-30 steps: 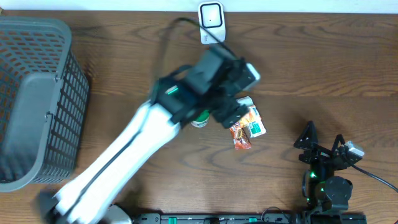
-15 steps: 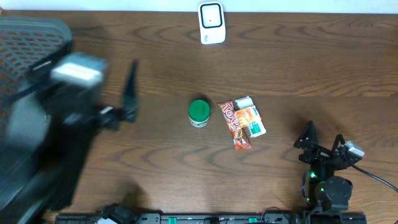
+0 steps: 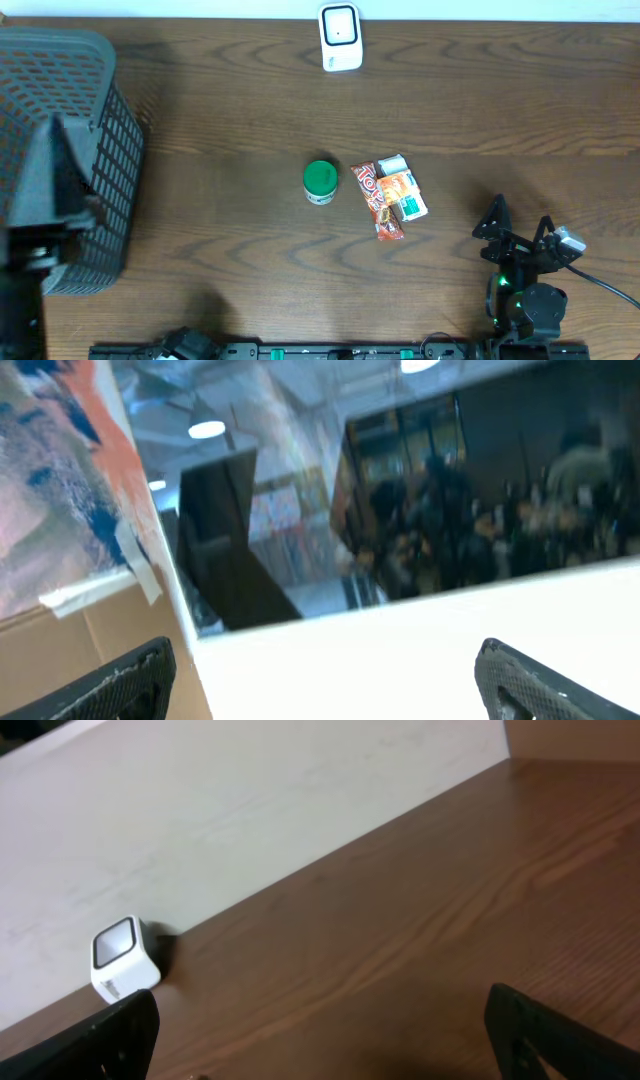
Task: Scan the item barcode
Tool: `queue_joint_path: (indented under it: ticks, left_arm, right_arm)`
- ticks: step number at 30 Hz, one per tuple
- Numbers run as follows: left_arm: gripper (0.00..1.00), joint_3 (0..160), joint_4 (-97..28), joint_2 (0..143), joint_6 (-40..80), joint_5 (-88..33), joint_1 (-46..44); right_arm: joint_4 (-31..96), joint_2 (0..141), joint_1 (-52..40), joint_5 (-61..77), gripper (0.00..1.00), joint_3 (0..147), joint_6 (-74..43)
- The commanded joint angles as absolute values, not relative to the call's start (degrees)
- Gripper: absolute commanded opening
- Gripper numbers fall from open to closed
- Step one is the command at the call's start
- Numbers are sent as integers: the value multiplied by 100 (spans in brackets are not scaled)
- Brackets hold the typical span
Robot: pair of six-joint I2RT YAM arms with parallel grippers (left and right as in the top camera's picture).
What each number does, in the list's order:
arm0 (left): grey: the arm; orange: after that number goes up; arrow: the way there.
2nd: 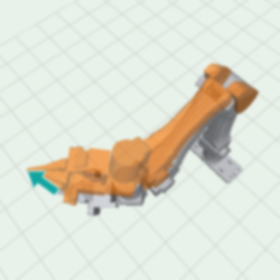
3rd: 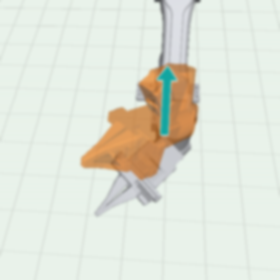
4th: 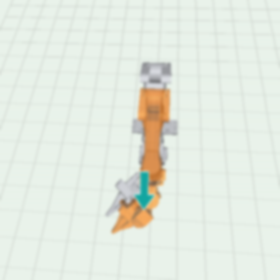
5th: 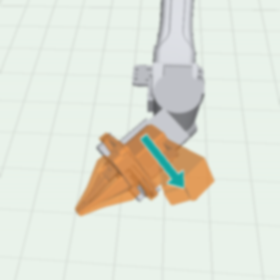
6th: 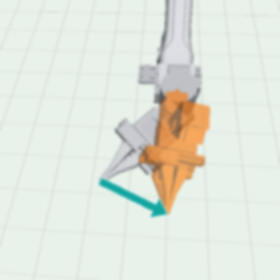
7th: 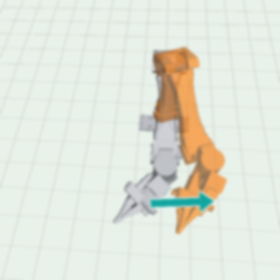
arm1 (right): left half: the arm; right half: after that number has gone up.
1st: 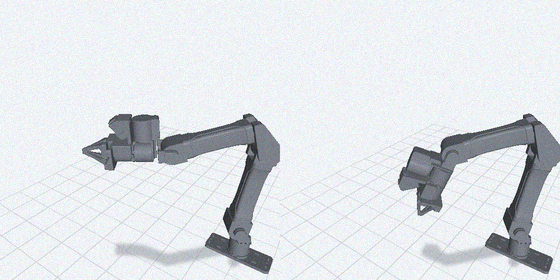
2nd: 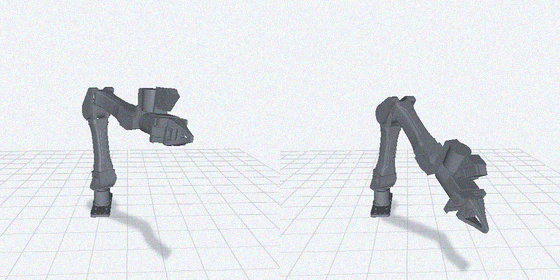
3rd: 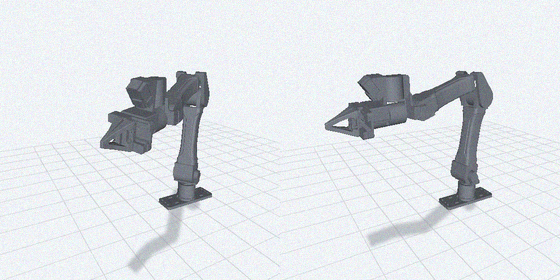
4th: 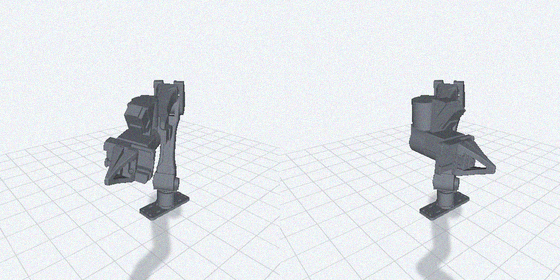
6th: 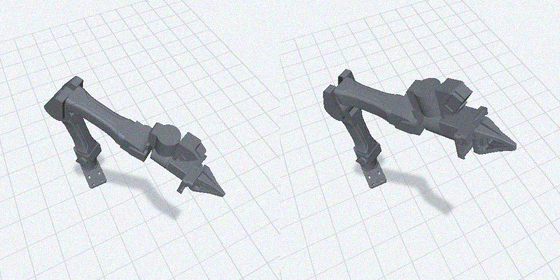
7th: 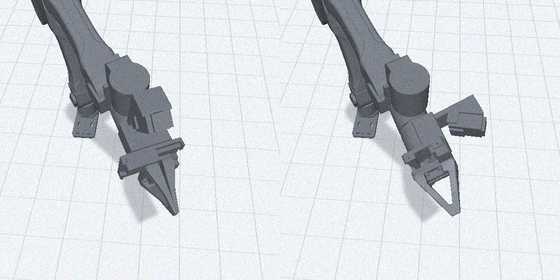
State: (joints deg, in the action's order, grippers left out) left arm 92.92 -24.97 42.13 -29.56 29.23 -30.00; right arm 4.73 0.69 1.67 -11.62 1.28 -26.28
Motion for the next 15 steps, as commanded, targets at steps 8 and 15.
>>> queue_joint_path:
  ticks: [8, 15]
  left_arm:
    - [96, 8545, -2646, 2679, -2670, 2897, -2873]
    - [96, 7612, -2161, 1643, -2668, 2886, -2034]
  right_arm:
    - [473, 34, 117, -1210, 99, 110, -2545]
    - [473, 34, 117, -1212, 99, 110, -2545]
